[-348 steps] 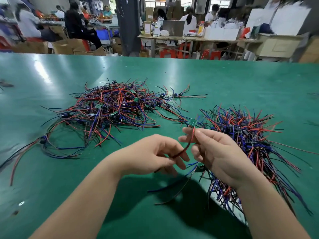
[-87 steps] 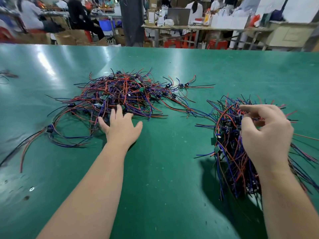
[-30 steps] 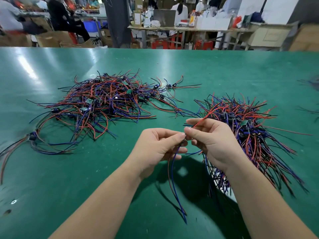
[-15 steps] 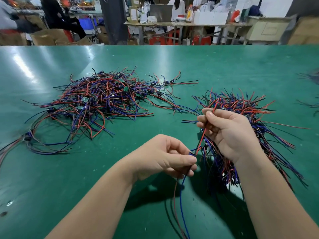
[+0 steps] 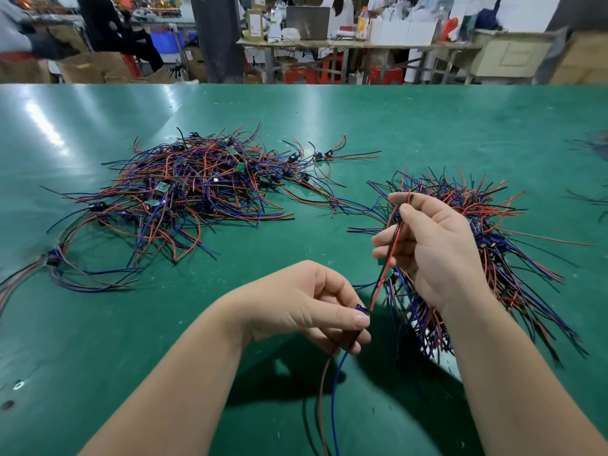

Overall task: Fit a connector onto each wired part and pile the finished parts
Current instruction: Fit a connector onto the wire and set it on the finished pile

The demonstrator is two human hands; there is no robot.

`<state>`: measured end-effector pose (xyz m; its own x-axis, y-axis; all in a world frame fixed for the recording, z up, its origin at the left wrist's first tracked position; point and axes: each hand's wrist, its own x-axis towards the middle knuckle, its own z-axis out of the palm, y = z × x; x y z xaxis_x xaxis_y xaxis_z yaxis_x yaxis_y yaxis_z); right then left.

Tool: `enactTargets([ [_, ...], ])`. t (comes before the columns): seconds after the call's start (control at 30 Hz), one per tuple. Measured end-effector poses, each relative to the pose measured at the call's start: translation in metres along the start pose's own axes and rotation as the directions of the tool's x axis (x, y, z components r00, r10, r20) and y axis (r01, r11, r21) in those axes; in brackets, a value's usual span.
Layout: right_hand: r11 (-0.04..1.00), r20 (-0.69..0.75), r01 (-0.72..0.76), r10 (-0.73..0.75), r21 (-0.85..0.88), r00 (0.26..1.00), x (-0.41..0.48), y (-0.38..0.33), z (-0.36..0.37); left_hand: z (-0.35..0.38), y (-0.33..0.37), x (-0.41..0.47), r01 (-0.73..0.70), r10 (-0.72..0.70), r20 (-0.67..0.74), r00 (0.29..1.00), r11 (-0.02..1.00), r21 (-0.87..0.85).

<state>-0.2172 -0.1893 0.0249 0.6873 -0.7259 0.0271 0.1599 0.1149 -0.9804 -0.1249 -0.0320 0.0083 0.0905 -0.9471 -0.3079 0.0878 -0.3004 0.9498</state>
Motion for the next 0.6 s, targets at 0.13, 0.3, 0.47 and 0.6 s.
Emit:
enactTargets([
  [0.13,0.998,-0.045,0.013,-0.015,-0.054,0.999,0.0004,0.0018,0.0019,0.0007,0.0005,-0.0013,0.021,-0.022,0.038,0.999,1.0,0.016],
  [0.3,0.998,-0.041,0.034,-0.036,-0.059,0.998,0.0008,0.0031,0.0013,-0.0003,-0.0011,-0.002,0.027,-0.028,0.072,0.997,0.999,0.021],
  [0.47,0.999,0.019,0.049,-0.049,-0.011,0.999,0.0004,0.0037,-0.0005,-0.0045,-0.0007,-0.0057,-0.038,0.035,0.104,0.994,0.999,0.026],
  [0.6,0.993,0.105,-0.119,0.116,0.021,0.988,0.0043,0.004,-0.0052,-0.0068,0.0024,-0.0053,-0.237,0.244,0.032,0.969,0.961,-0.142],
])
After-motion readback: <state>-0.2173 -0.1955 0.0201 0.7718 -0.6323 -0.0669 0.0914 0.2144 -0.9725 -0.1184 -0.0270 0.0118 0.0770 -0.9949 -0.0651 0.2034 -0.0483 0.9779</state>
